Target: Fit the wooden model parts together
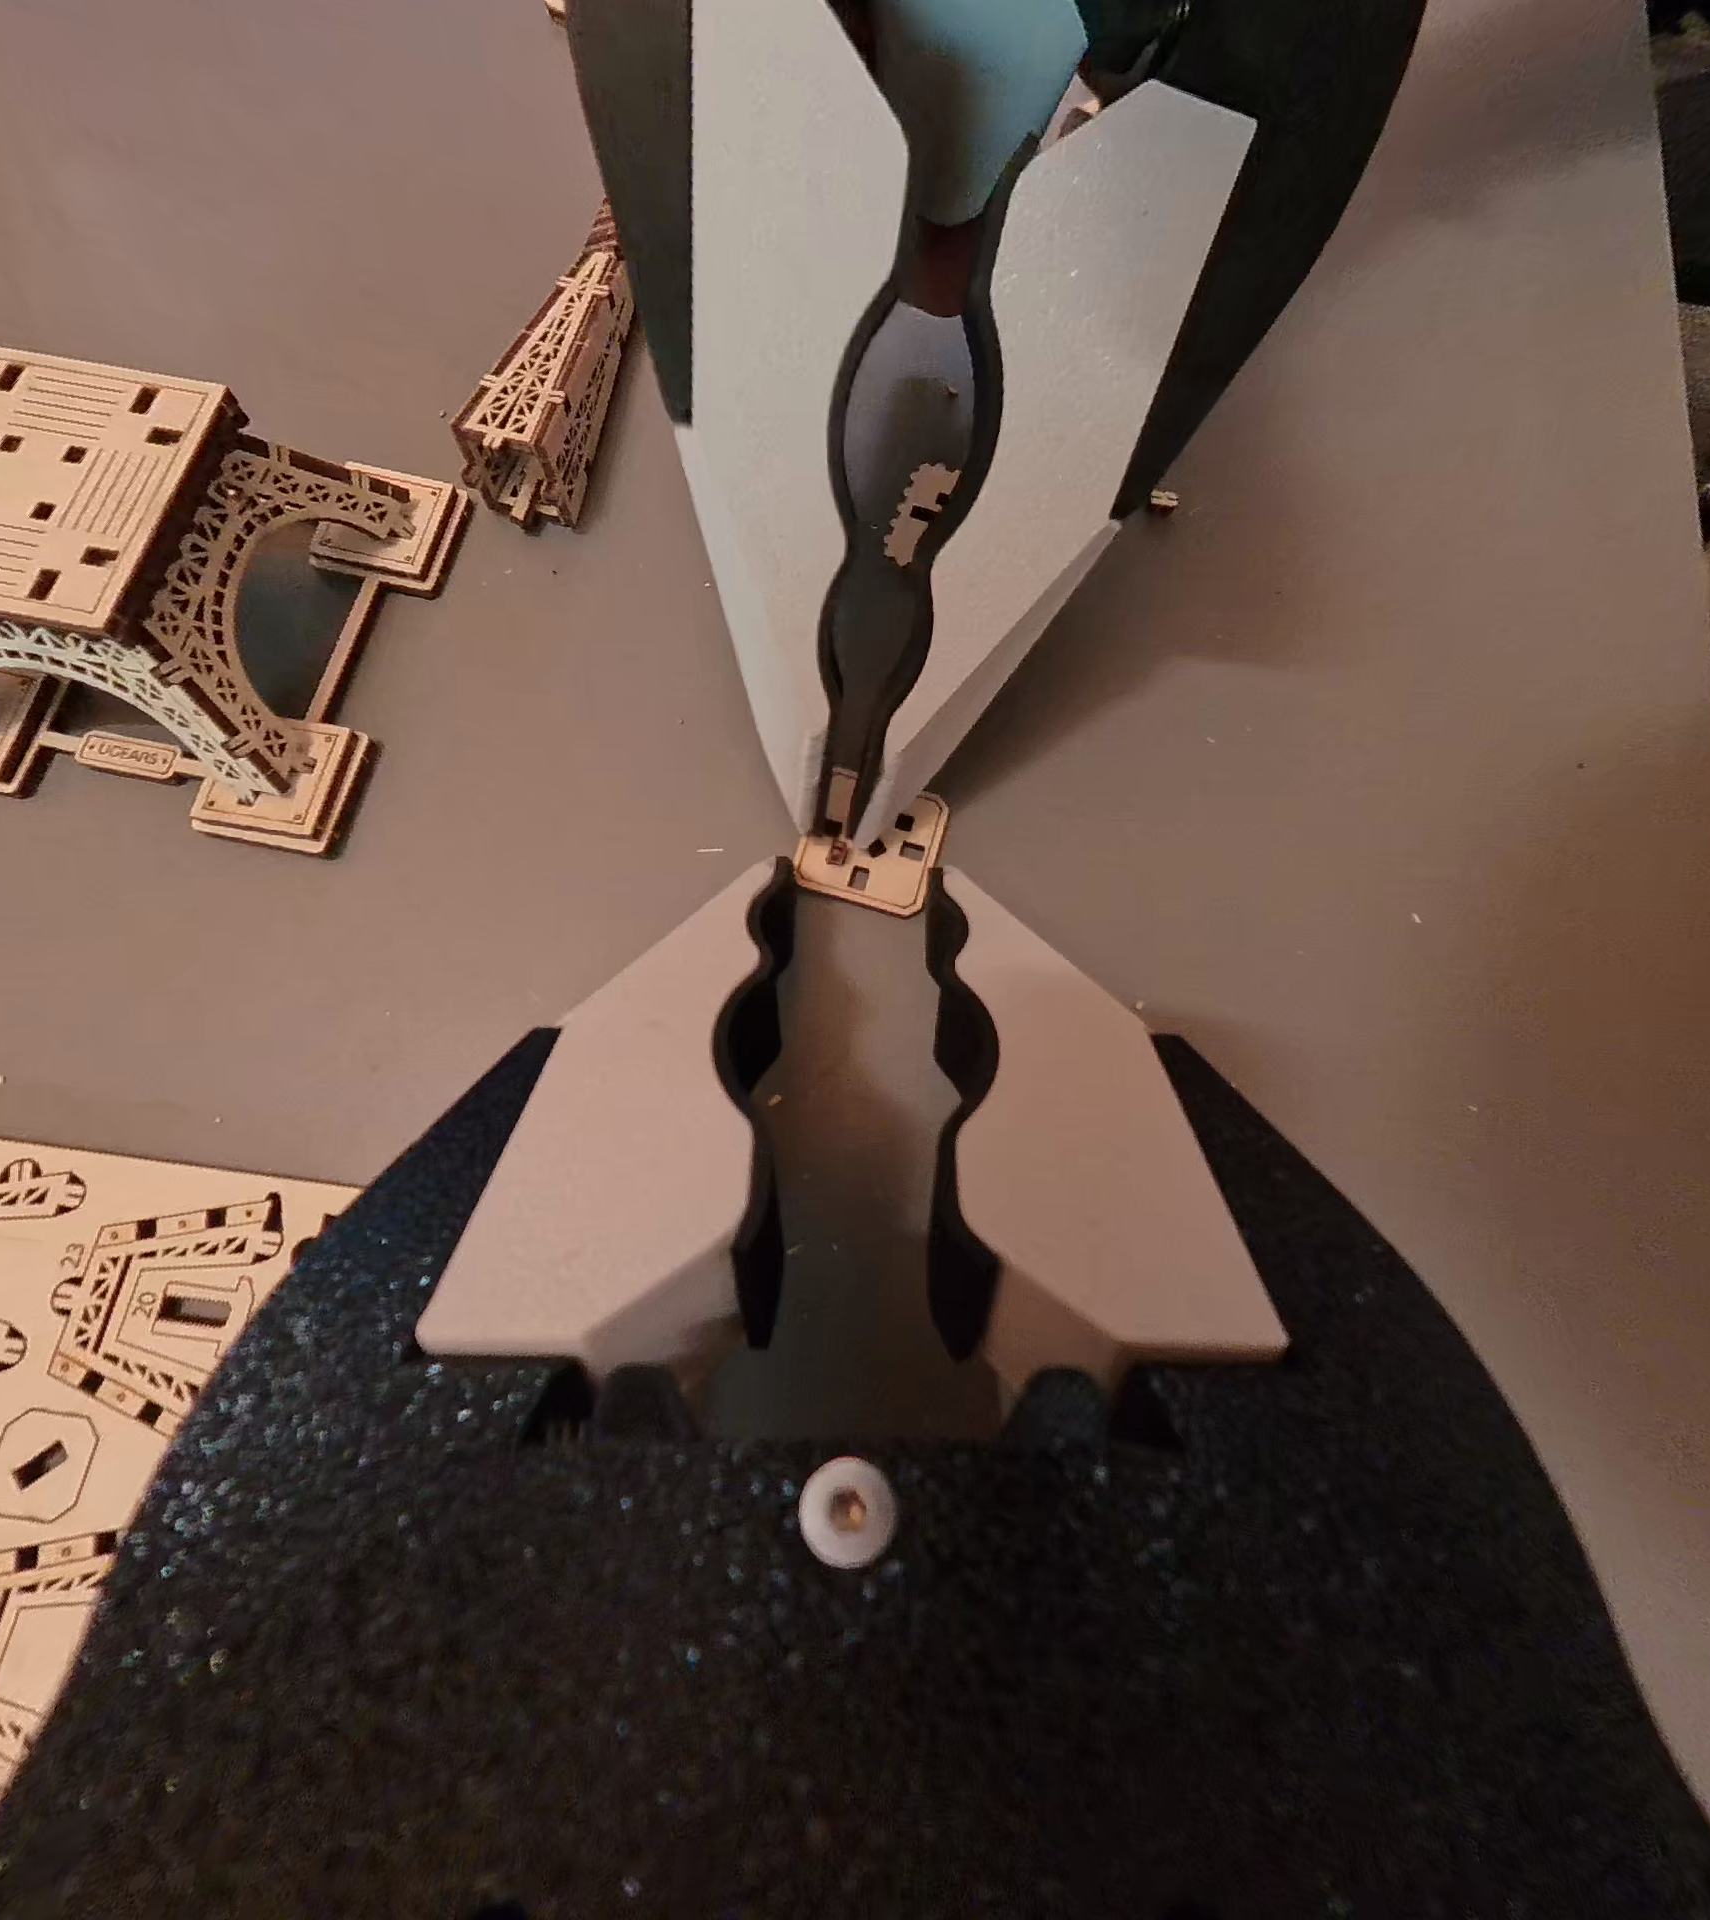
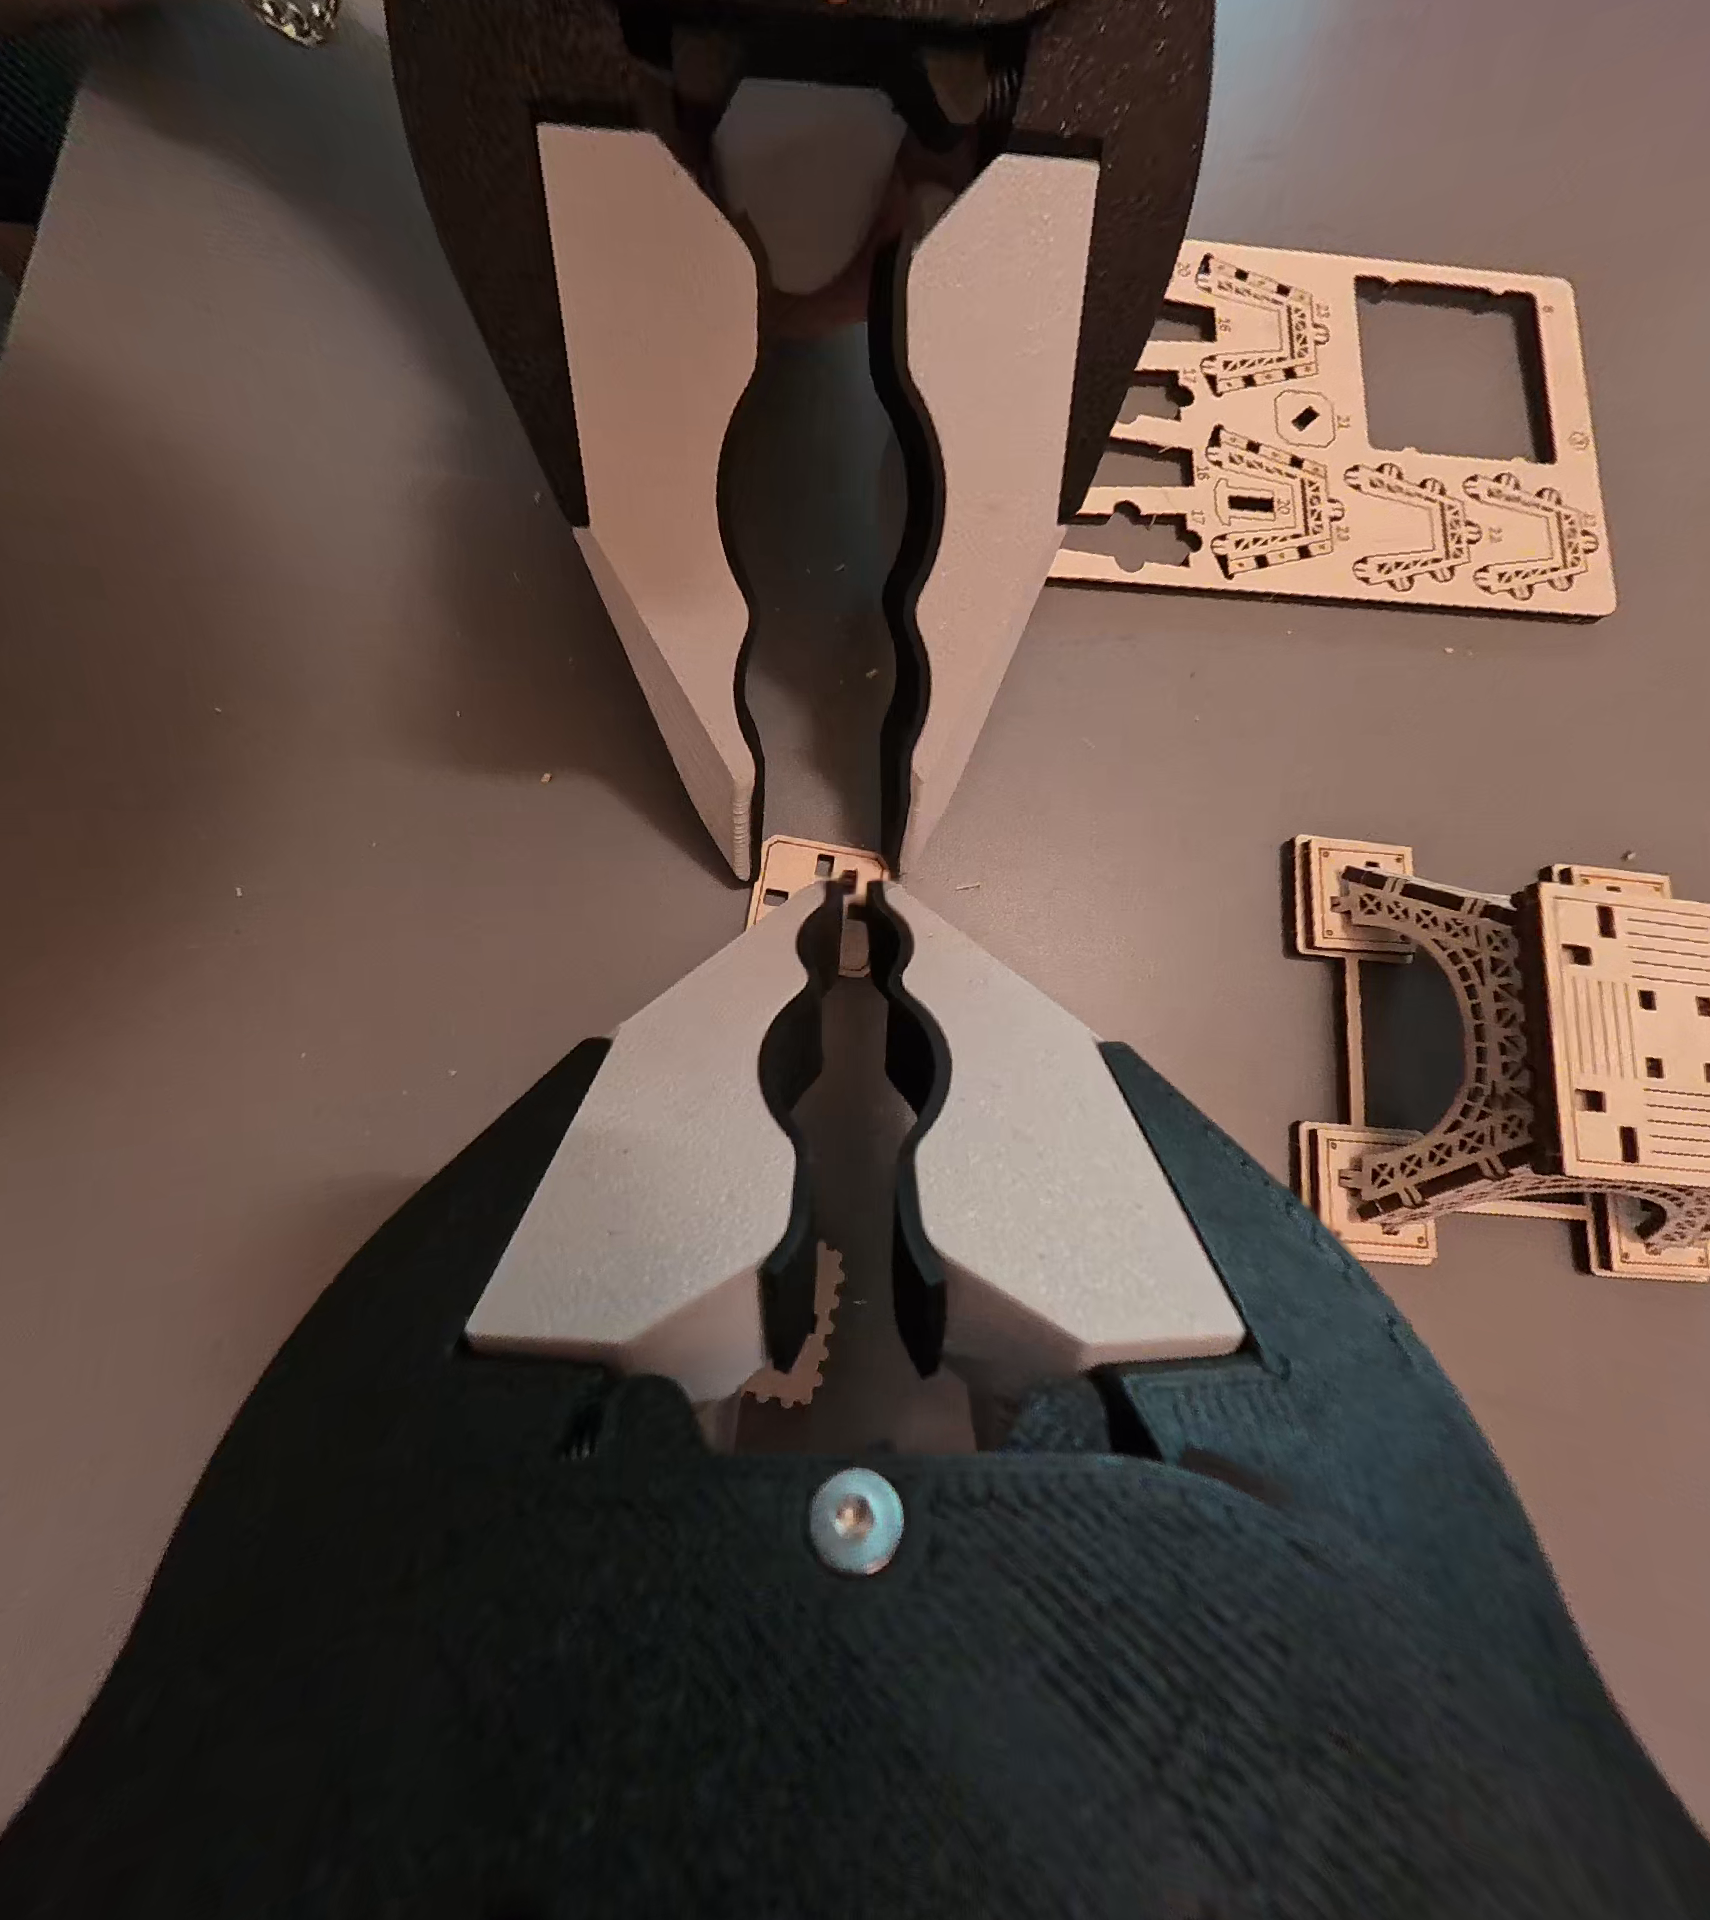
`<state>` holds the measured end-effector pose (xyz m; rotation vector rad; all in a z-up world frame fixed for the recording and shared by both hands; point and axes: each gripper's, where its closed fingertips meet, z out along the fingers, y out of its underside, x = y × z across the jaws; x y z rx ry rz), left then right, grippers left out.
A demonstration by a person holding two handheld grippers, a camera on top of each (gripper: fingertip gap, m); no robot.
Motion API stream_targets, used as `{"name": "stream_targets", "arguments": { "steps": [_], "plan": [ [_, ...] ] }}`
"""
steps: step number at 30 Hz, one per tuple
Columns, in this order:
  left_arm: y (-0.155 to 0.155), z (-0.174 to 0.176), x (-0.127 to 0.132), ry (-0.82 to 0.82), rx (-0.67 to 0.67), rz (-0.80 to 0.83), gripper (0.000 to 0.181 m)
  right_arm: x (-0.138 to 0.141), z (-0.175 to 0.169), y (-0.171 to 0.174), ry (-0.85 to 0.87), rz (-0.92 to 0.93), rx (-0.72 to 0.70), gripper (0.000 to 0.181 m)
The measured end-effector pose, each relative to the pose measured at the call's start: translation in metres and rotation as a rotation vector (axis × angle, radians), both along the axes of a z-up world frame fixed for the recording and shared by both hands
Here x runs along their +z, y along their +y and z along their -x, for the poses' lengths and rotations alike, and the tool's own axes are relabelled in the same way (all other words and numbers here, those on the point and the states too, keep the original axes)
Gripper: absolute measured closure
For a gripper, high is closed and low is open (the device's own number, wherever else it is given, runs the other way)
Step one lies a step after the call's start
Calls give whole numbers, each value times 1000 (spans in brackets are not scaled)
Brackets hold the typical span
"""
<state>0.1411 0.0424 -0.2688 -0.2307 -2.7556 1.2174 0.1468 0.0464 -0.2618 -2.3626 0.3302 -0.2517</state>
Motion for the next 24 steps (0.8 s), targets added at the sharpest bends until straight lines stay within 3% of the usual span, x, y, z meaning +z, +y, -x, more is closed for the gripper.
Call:
{"name": "stream_targets", "arguments": {
  "steps": [11,15,24],
  "plan": [
    [0,0,0,0,0,0,157,3,-1,4,45,0,22,181],
    [0,0,0,-1,0,0,157,18,-2,6,49,-54,2,180],
    [0,0,0,-1,0,0,157,-1,2,2,54,1,-4,178]
  ]
}}
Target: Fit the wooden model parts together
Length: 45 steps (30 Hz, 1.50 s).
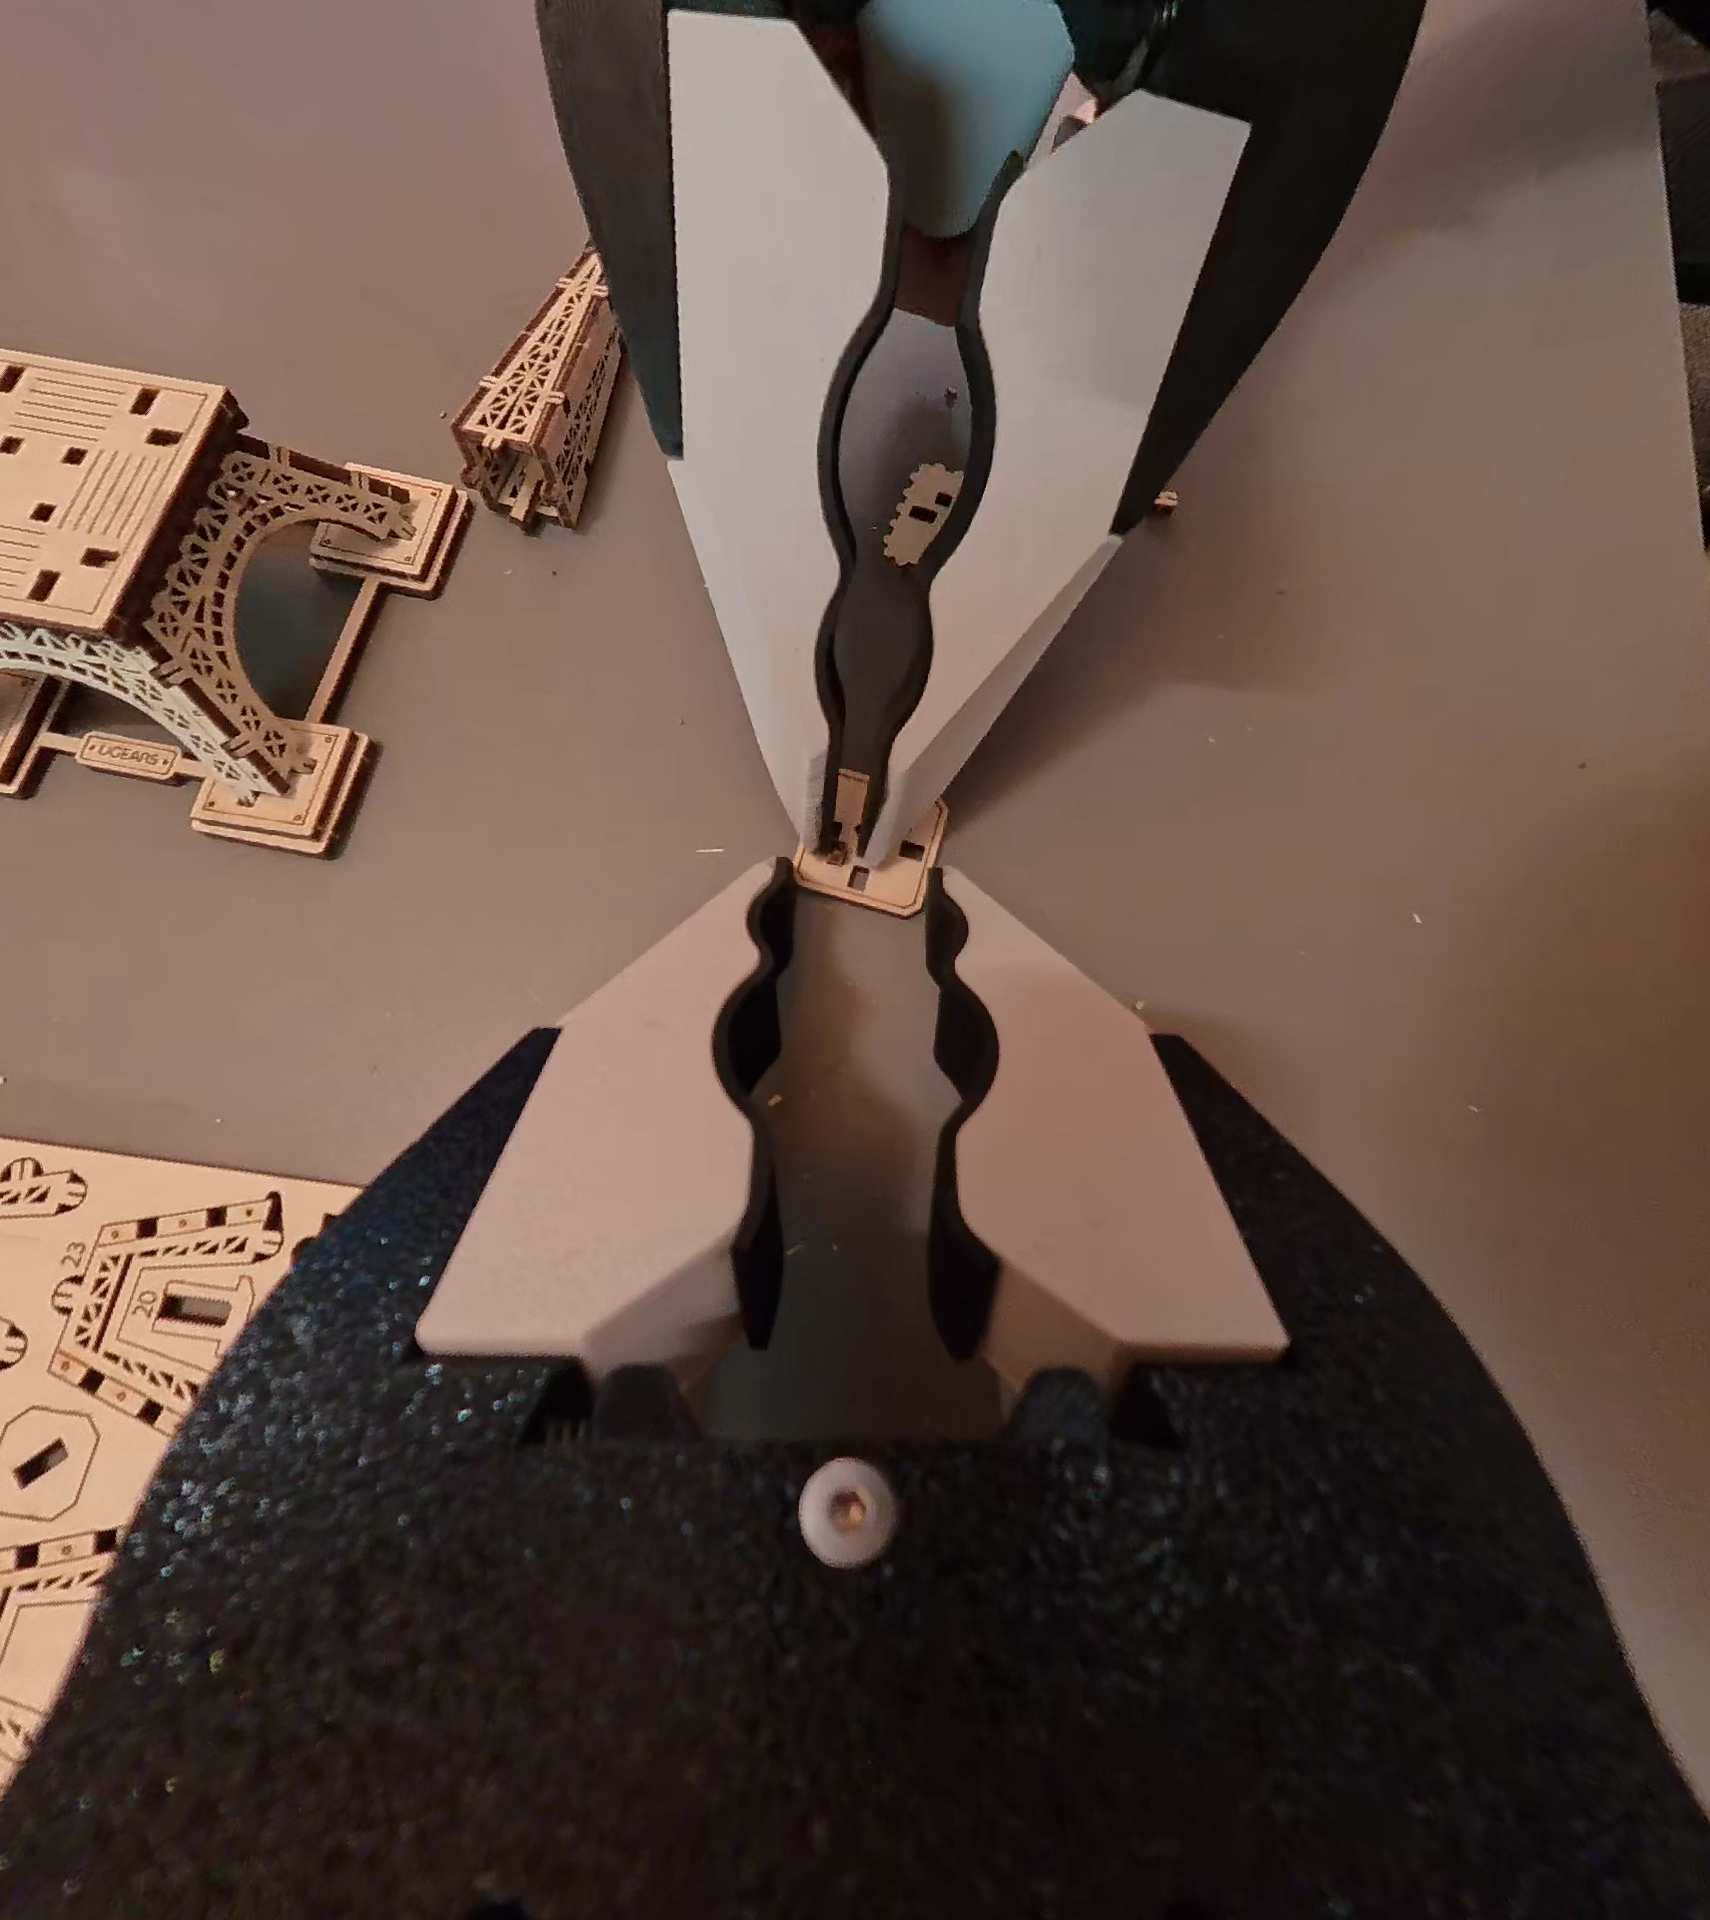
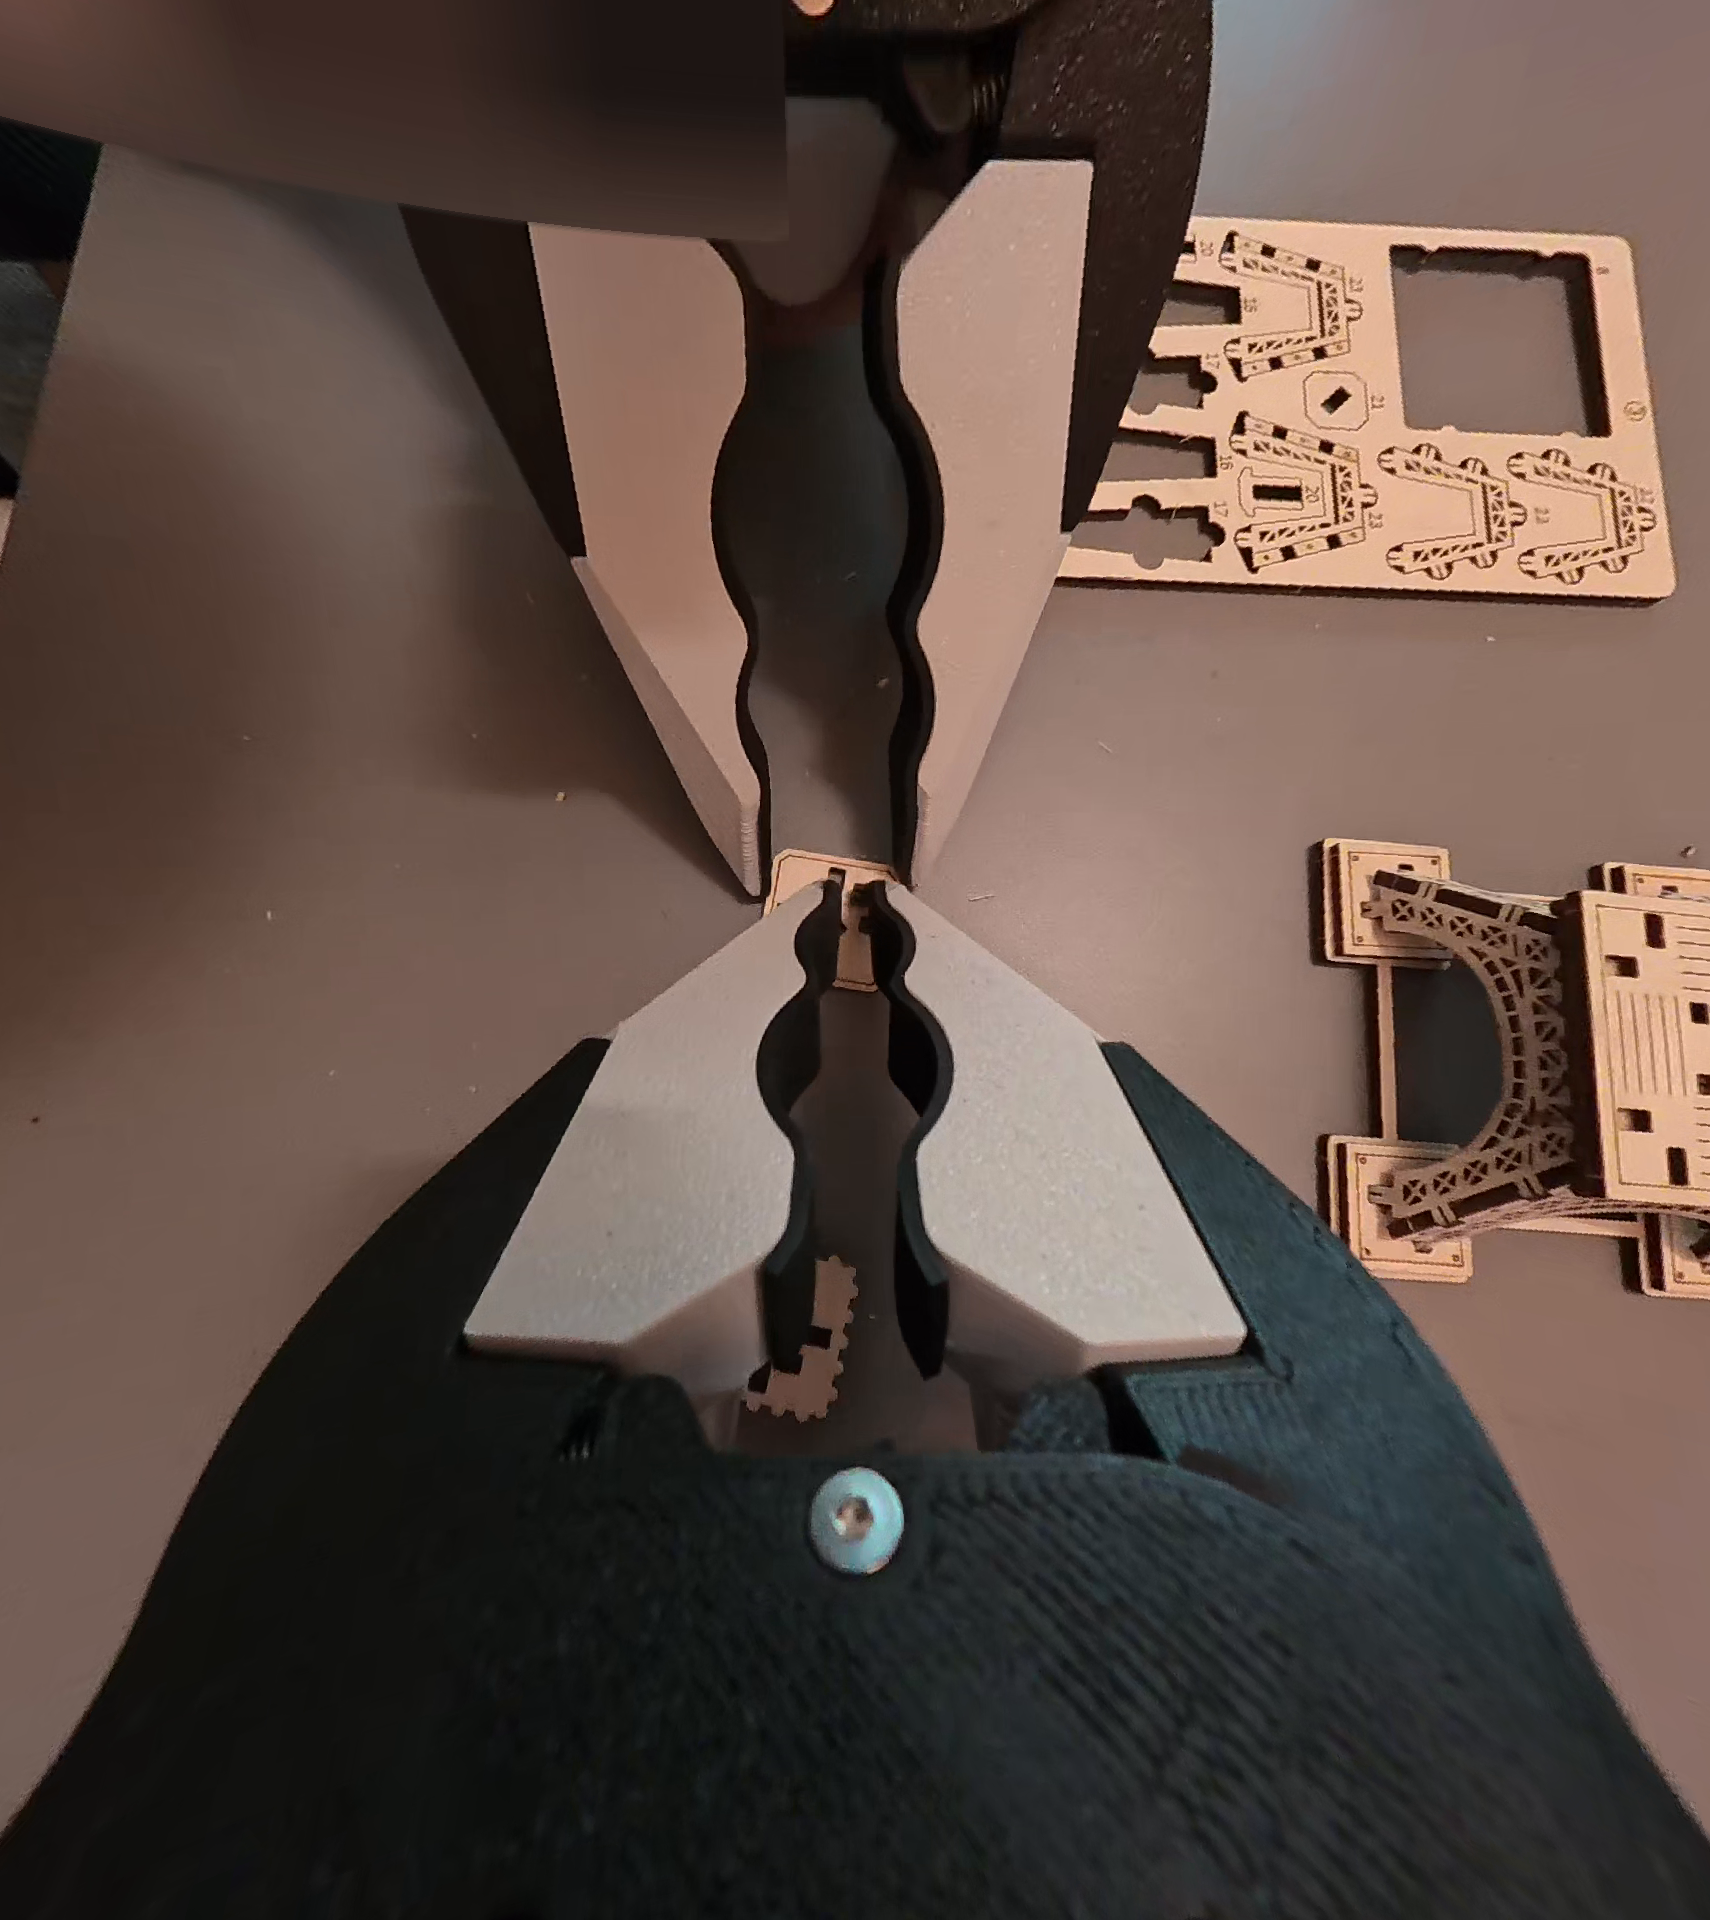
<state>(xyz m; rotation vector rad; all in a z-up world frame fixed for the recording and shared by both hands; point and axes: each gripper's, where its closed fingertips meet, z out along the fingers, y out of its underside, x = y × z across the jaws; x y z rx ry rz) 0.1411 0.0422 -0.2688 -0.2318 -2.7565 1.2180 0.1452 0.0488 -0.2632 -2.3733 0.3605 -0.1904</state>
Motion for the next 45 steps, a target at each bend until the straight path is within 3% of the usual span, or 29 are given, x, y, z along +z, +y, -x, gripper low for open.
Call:
{"name": "stream_targets", "arguments": {
  "steps": [16,25,29,35,41,45],
  "plan": [
    [0,-1,0,-2,3,0,158,-3,-2,-1,115,63,54,179],
    [0,-1,0,-5,4,0,157,-3,-3,0,37,63,32,180],
    [0,-1,0,-11,3,2,157,8,6,-4,32,-11,5,153],
    [0,-1,0,-13,2,3,157,23,11,-53,-96,-51,-248,161],
    [1,0,0,-21,-5,5,157,23,47,-71,-82,-153,-307,161],
    [2,3,6,-18,-21,43,144,18,68,-82,-90,-162,-292,156]
  ]
}}
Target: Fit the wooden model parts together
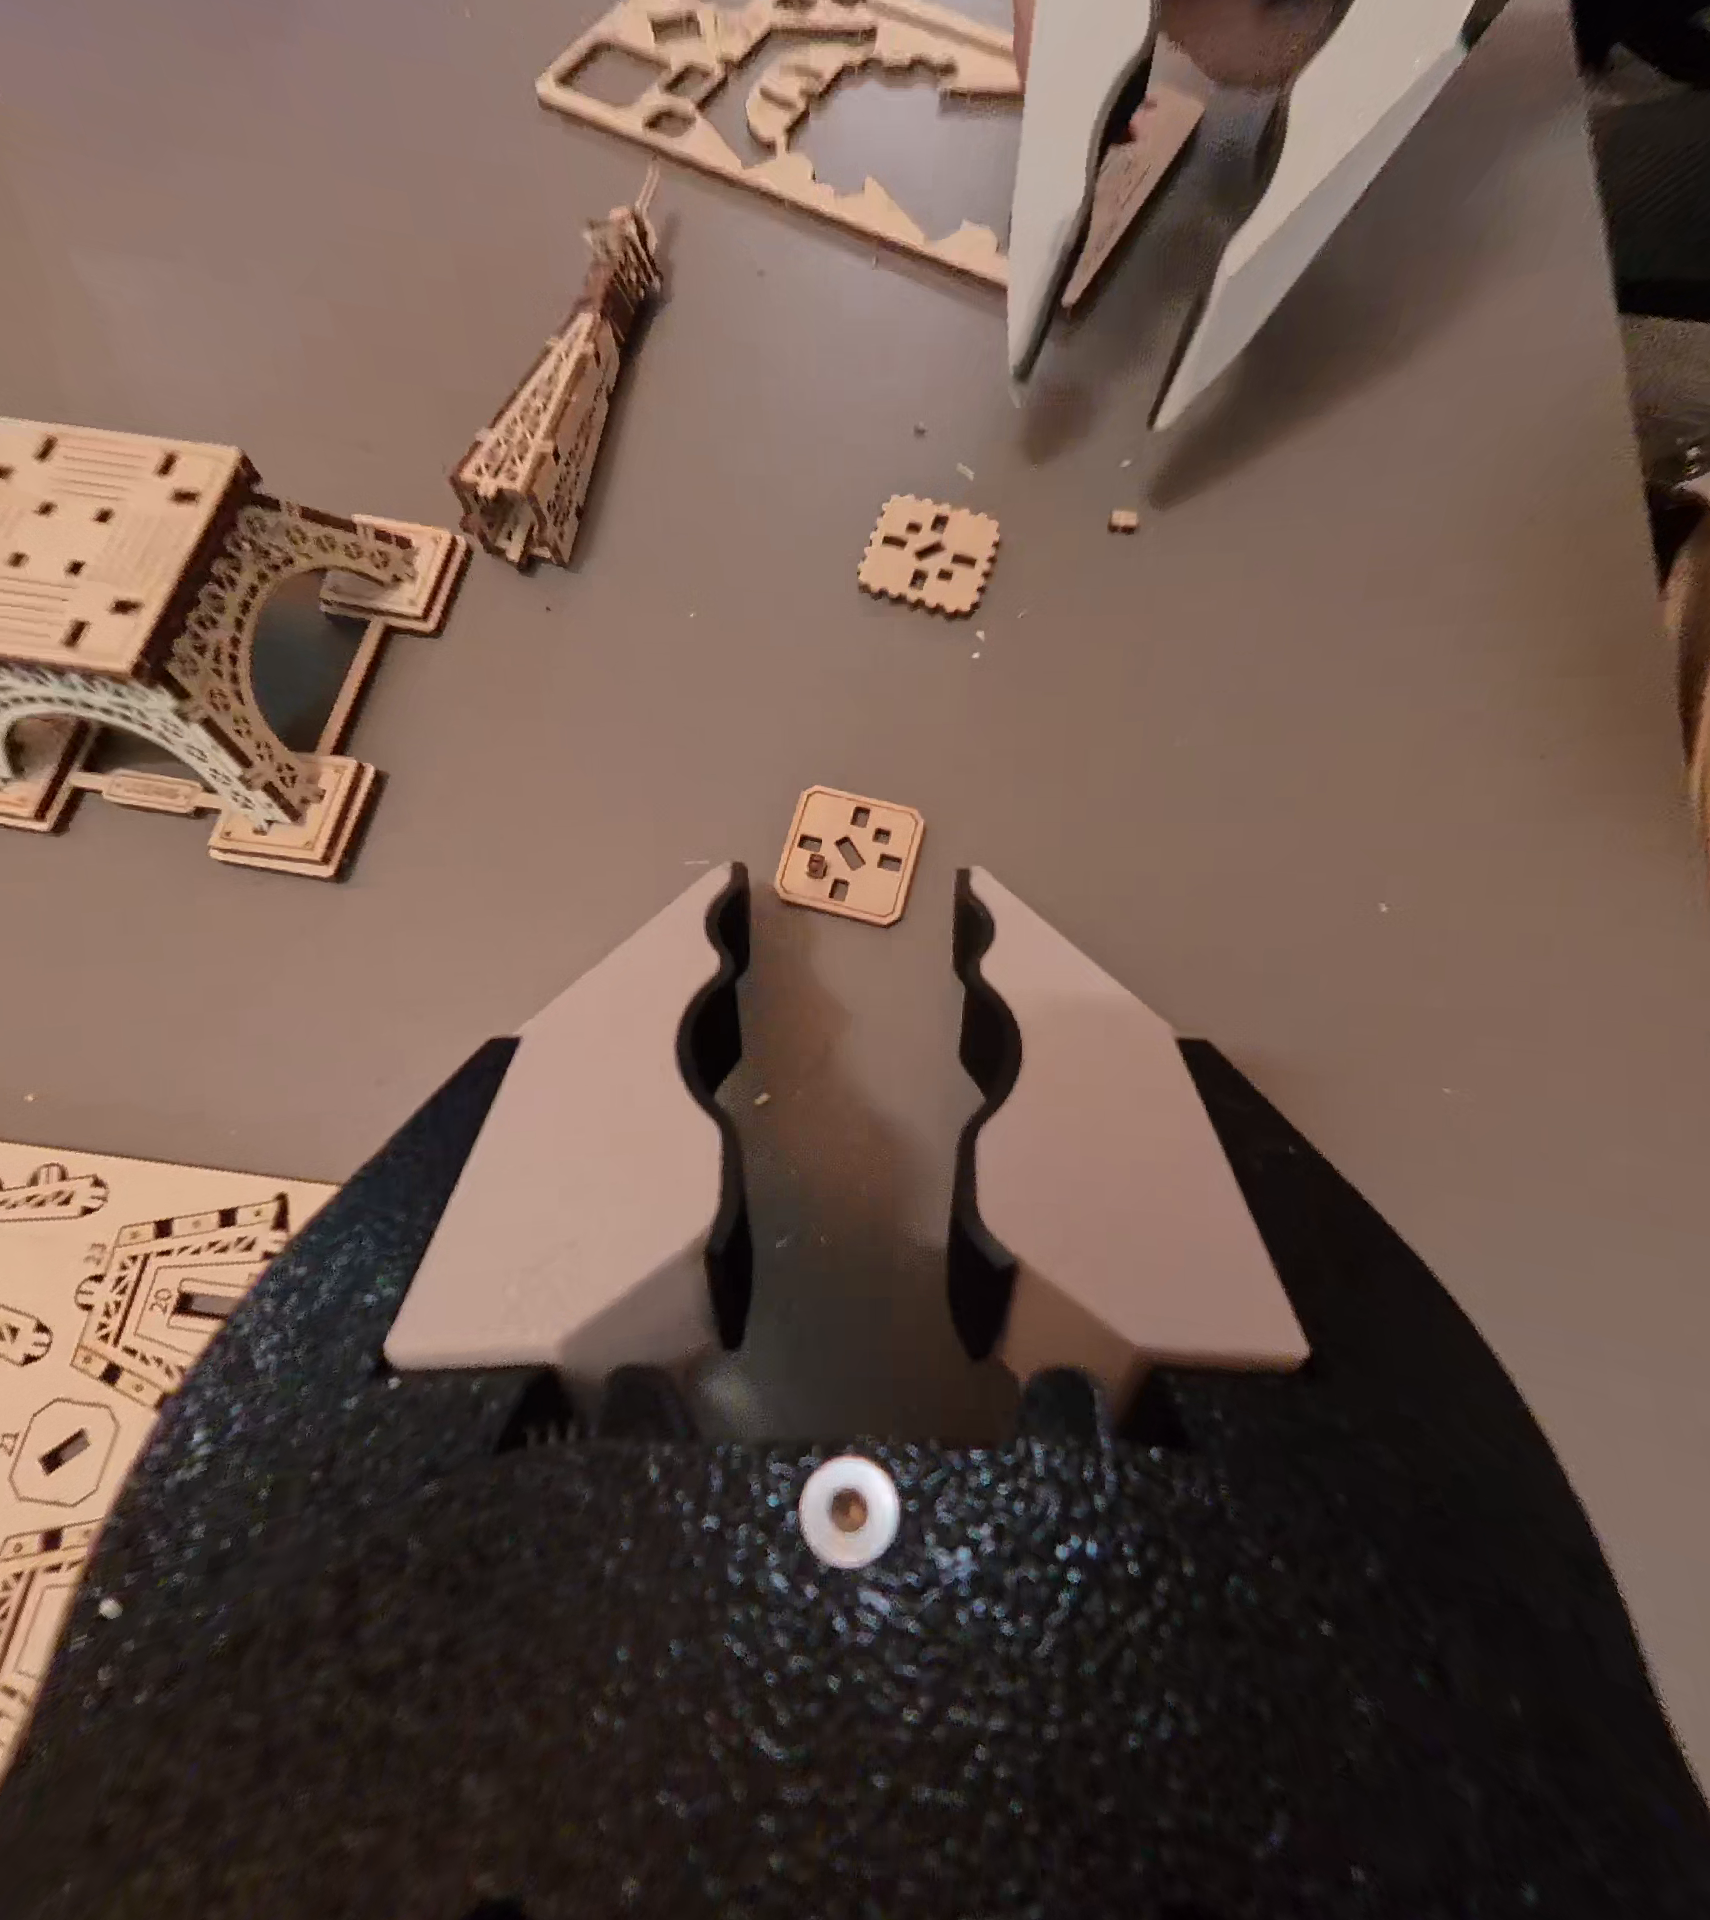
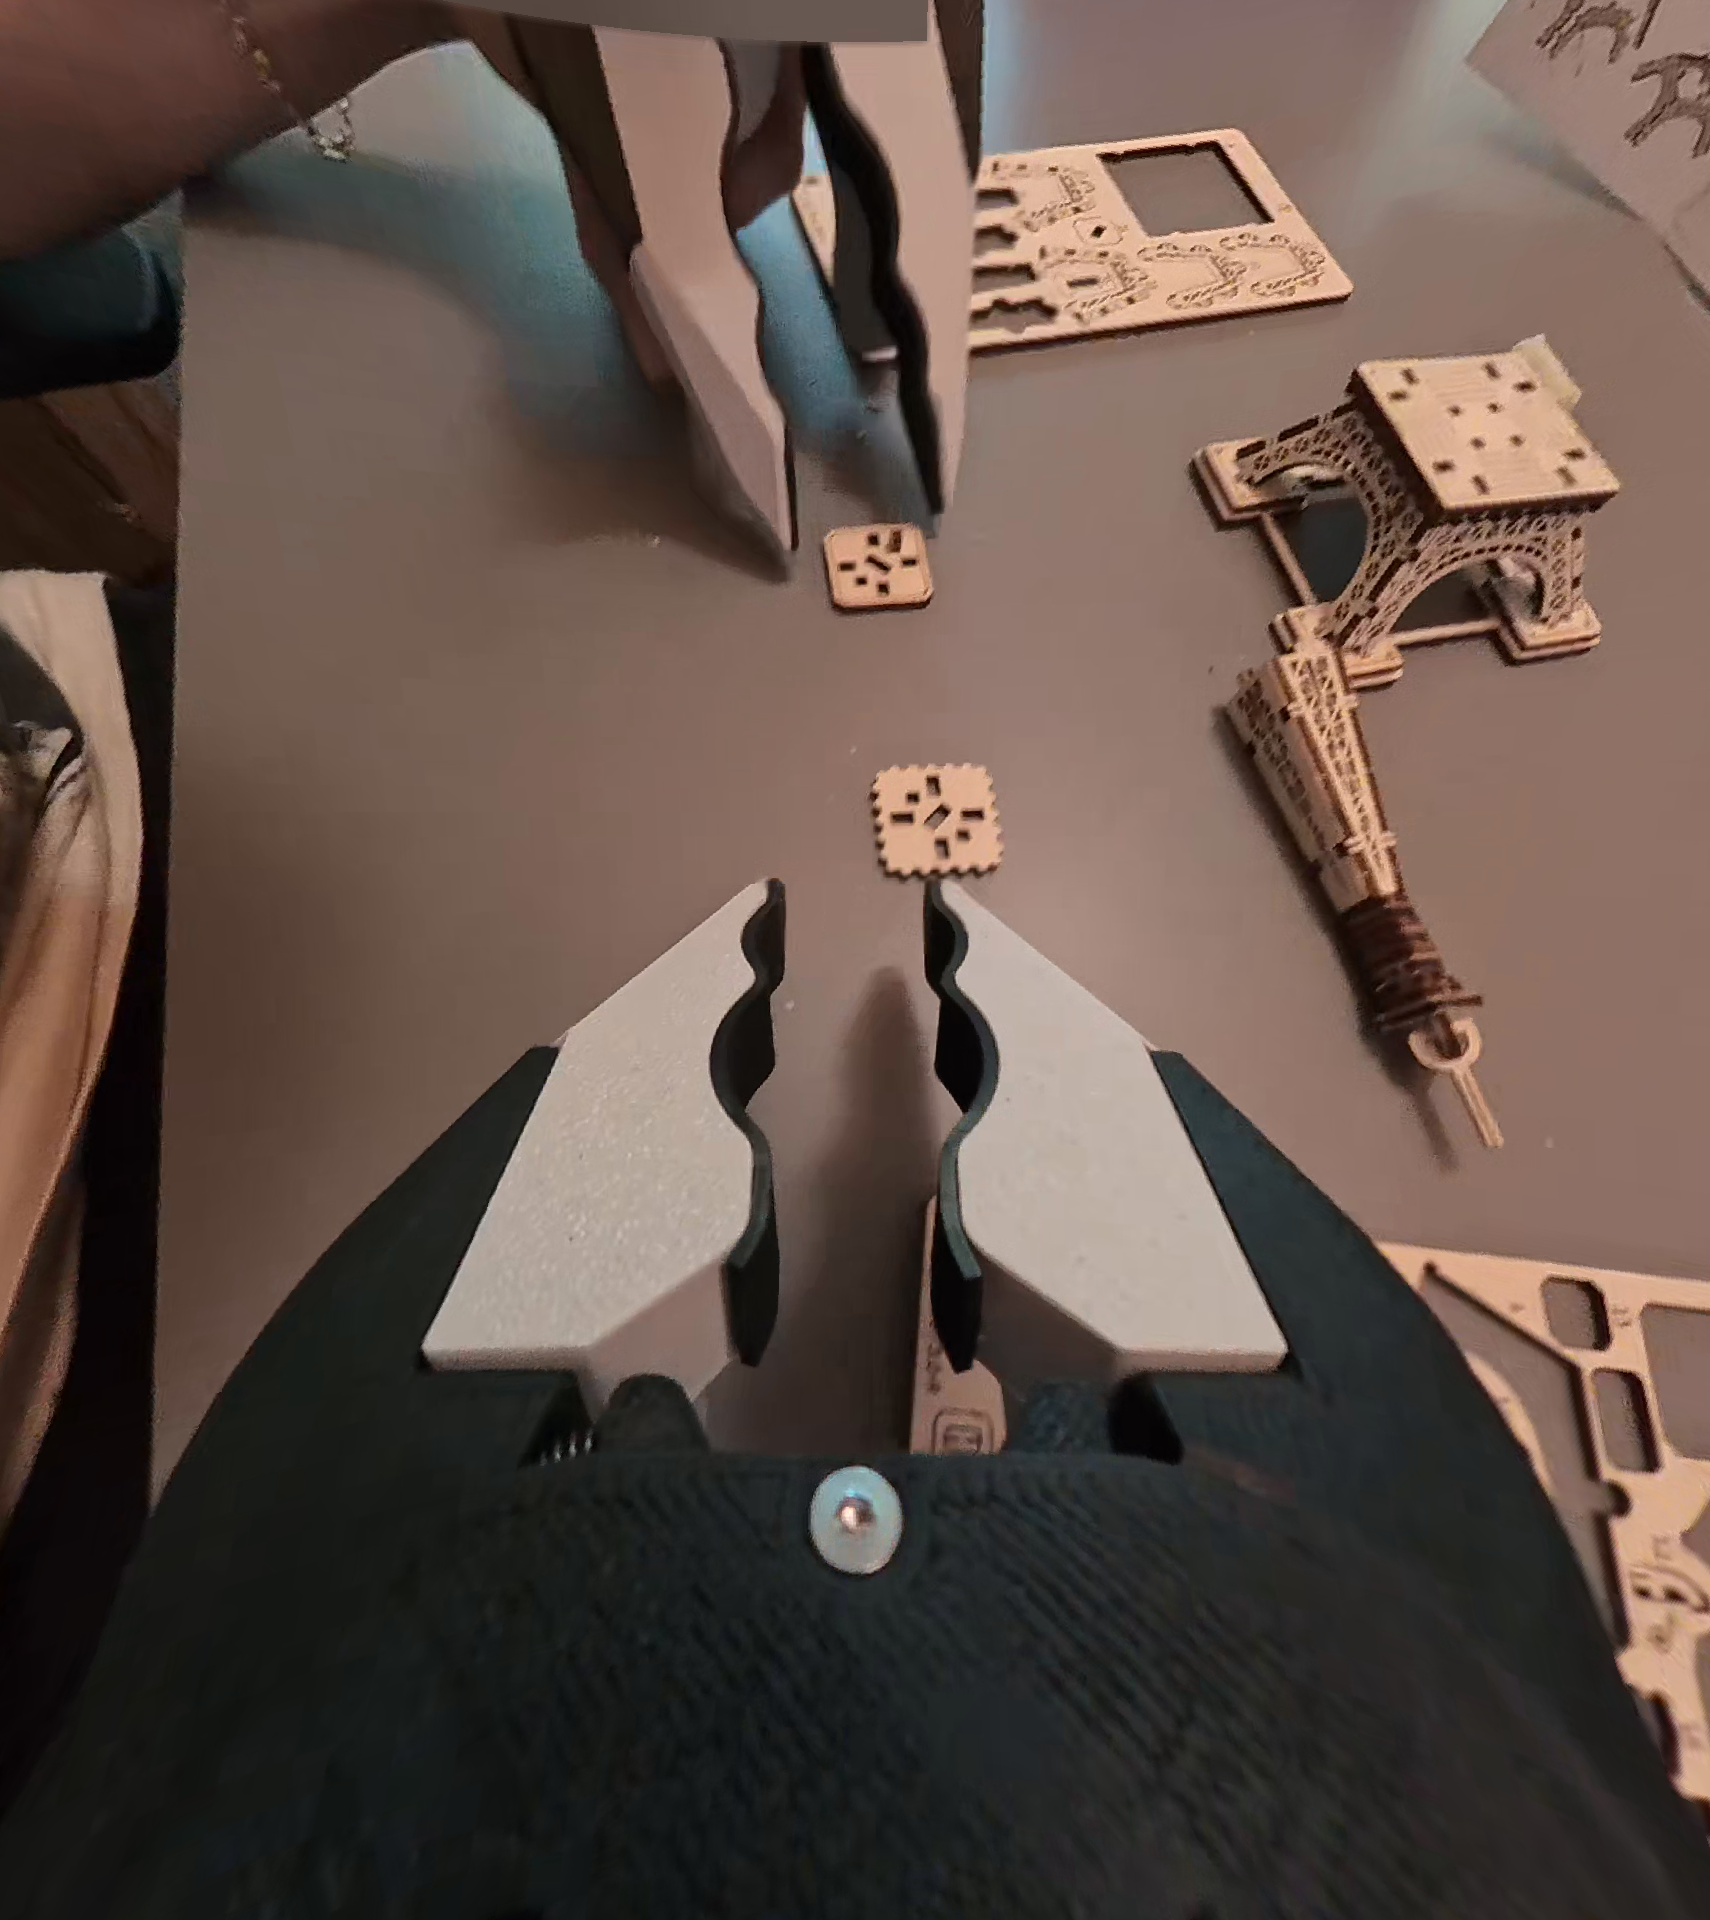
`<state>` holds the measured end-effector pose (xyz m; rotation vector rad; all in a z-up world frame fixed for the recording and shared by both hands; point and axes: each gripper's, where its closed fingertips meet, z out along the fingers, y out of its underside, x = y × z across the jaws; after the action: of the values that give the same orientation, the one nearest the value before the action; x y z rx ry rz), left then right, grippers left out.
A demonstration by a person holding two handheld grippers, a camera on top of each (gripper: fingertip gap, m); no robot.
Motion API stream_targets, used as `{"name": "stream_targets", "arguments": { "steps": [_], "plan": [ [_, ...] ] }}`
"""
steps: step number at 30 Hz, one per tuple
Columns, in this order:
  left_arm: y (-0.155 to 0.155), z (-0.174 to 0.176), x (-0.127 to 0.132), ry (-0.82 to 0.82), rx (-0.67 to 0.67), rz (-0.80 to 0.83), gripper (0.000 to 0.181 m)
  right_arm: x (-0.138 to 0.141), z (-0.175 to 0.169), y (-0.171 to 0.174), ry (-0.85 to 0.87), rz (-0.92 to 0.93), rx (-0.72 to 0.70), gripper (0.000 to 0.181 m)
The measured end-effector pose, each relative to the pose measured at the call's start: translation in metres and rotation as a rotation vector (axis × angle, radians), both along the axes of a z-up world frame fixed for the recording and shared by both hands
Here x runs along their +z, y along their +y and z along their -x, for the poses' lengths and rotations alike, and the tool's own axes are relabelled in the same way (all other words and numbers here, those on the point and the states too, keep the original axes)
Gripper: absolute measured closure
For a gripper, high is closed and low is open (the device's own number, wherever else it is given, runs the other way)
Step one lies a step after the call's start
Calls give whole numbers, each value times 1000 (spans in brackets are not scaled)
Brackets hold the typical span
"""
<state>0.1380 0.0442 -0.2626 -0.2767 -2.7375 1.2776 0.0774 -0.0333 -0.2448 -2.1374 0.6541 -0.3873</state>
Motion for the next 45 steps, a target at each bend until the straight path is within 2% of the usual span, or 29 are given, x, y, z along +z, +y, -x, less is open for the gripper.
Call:
{"name": "stream_targets", "arguments": {
  "steps": [4,8,14,21,24,26,28,30,34,37,41,45],
  "plan": [
    [2,0,17,-2,14,116,151,-7,8,-1,5,-18,19,157],
    [4,-4,24,35,48,155,161,-13,10,4,2,26,69,158],
    [3,-6,18,24,67,118,162,-20,15,13,28,70,144,163],
    [3,-2,13,4,41,91,162,-21,13,14,41,61,139,167],
    [4,-1,15,-4,39,104,162,-21,13,18,58,56,151,177],
    [5,0,17,0,42,114,162,-21,12,19,57,56,150,177],
    [6,5,21,17,39,132,161,-20,10,20,4,95,162,177],
    [3,14,28,78,50,162,163,-13,3,23,-119,136,155,177],
    [-12,25,50,336,171,210,165,22,-22,35,-417,146,76,178],
    [-22,37,73,562,176,285,164,46,-31,47,-608,111,31,178],
    [-24,40,80,719,192,314,165,52,-31,61,-664,74,43,178],
    [-22,40,71,732,187,280,169,56,-31,66,-700,65,56,178]
  ]
}}
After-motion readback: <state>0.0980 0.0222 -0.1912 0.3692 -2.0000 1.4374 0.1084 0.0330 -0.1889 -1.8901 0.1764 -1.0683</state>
